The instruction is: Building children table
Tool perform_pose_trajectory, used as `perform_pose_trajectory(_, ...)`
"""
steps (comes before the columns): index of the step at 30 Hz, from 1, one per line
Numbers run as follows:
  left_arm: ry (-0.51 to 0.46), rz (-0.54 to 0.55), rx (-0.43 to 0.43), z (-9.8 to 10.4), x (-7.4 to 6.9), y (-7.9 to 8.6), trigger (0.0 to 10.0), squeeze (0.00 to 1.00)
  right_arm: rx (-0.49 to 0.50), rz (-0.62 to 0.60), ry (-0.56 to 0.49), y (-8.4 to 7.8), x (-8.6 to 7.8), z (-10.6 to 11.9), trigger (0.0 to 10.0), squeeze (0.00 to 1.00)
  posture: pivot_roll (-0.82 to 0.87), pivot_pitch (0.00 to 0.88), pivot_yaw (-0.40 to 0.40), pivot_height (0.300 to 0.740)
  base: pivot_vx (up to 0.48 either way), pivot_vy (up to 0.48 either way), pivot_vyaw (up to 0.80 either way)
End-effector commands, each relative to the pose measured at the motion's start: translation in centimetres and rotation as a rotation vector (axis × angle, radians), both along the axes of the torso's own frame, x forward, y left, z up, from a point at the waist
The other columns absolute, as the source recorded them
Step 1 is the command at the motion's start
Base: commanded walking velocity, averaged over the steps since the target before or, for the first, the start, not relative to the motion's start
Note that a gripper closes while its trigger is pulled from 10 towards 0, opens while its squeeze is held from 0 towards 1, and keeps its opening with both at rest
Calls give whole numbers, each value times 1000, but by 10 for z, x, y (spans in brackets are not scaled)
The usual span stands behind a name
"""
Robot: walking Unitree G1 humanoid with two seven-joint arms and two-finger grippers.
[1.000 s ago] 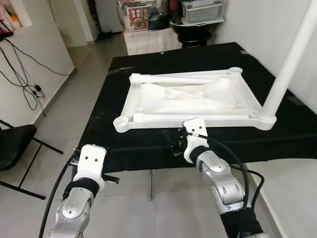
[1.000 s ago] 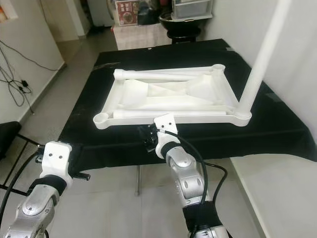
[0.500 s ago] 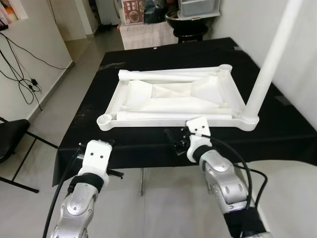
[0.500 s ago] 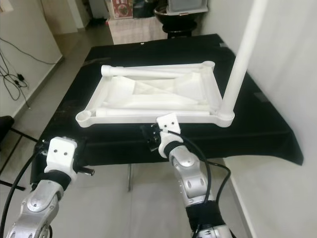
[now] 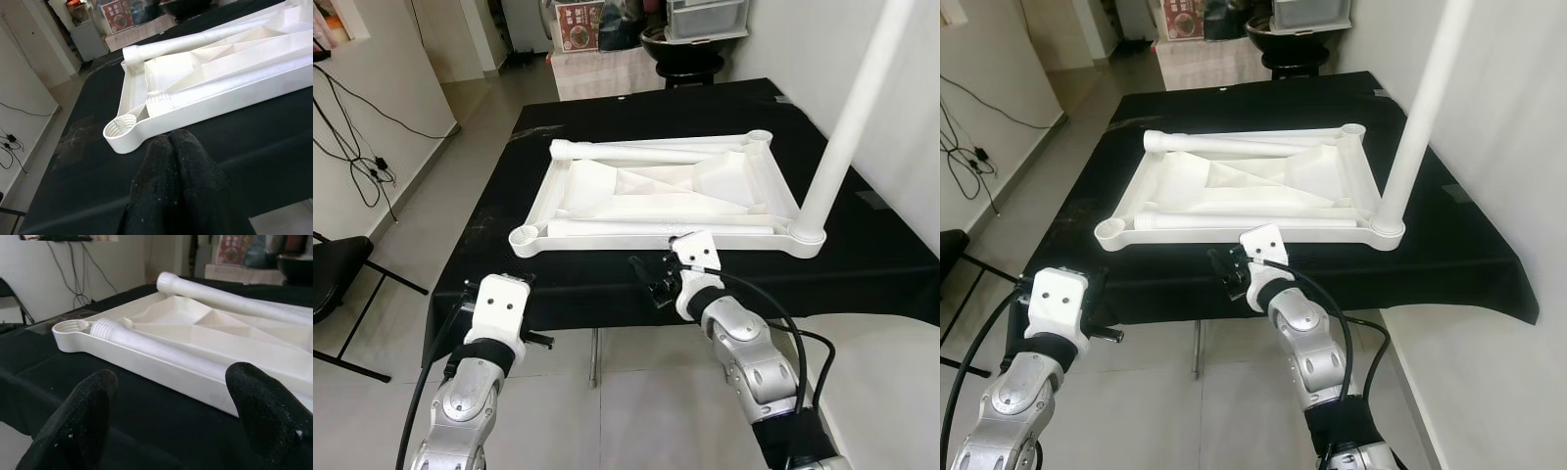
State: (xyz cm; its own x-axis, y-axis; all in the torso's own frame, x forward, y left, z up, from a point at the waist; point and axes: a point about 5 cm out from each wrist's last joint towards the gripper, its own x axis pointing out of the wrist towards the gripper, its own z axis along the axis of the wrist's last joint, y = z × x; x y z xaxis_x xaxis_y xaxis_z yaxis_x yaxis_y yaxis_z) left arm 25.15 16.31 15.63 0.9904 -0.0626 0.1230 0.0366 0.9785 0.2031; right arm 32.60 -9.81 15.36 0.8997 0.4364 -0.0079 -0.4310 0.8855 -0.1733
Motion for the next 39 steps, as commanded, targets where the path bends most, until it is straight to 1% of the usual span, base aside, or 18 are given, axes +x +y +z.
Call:
perform_pose_trajectory(1,15,15,-2,-4,2,5,10000,0,-25,35,-22,7,0,2,10000,0,-26,89,50,740,0,0,0)
perform_pose_trajectory(3,15,15,-2,-4,2,5,10000,0,-25,35,-22,7,0,2,10000,0,-26,89,50,740,0,0,0)
perform_pose_trajectory(6,9,24,-1,-4,4,3,10000,0,-66,35,-30,4,1,1,10000,0,-4,91,-17,740,0,0,0)
perform_pose_trajectory(9,8,29,-2,-4,5,3,10000,0,-76,36,-31,3,1,1,10000,0,-4,91,-22,740,0,0,0)
perform_pose_trajectory(13,2,54,-11,-4,8,2,10000,0,-94,41,-26,0,3,-1,10000,0,22,77,-78,740,0,0,0)
perform_pose_trajectory(15,1,58,-10,-4,8,2,10000,0,-93,41,-23,-1,4,-2,10000,0,26,79,-81,740,0,0,0)
perform_pose_trajectory(17,-1,65,-11,-4,9,2,10000,0,-94,41,-22,-1,5,-2,10000,0,26,79,-80,740,0,0,0)
perform_pose_trajectory(19,-1,79,-17,-5,7,4,10000,0,-100,44,-28,0,6,-2,10000,0,11,83,-50,740,0,0,0)
perform_pose_trajectory(21,1,80,-19,-5,7,5,10000,0,-102,45,-30,0,6,-1,10000,0,11,83,-50,740,0,0,0)
perform_pose_trajectory(26,14,56,-20,-6,9,4,10000,0,-102,40,-34,1,6,-1,10000,0,-4,90,-20,740,0,0,0)
perform_pose_trajectory(34,20,57,-24,-6,9,6,10000,0,-94,39,-42,3,7,0,10000,0,-5,103,-2,740,0,0,0)
perform_pose_trajectory(38,22,46,-26,-6,10,4,10000,0,-92,38,-44,3,7,1,10000,0,-4,103,3,740,0,0,0)
perform_pose_trajectory(39,17,42,-2,-5,10,3,10000,0,-87,36,-41,3,7,1,10000,0,-5,100,9,740,0,0,0)
